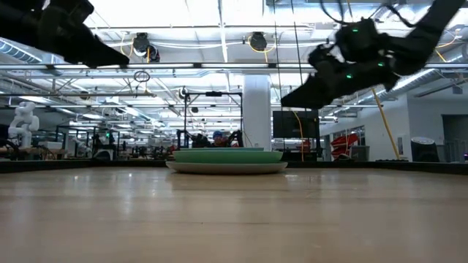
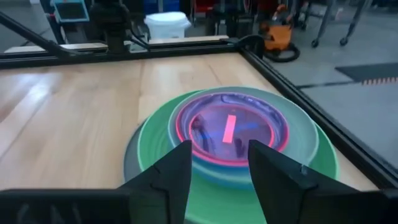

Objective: Stack plastic plates
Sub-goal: Return to Home Position

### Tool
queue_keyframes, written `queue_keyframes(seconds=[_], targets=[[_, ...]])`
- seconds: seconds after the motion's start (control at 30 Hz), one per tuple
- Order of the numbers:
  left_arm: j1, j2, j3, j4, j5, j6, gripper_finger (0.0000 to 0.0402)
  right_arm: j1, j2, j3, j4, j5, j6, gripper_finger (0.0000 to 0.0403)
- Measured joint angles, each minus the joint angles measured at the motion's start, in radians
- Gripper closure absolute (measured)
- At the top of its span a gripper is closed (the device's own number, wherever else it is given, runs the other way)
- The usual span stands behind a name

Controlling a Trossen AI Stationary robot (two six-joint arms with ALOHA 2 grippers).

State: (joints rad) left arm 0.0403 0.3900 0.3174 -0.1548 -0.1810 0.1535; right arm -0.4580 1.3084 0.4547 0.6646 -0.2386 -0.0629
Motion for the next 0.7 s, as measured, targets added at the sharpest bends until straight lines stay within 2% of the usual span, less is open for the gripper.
queue_keyframes(seconds=[0.27, 0.7], targets=[[0.030, -0.134, -0.062, -0.008, 0.026, -0.058, 0.0316, 0.000, -0.176, -0.230, 0.180, 0.000, -0.010, 0.0250], [0.033, -0.272, -0.187, 0.055, 0.040, -0.088, 0.0316, 0.000, -0.457, -0.428, 0.194, 0.016, -0.009, 0.0250]])
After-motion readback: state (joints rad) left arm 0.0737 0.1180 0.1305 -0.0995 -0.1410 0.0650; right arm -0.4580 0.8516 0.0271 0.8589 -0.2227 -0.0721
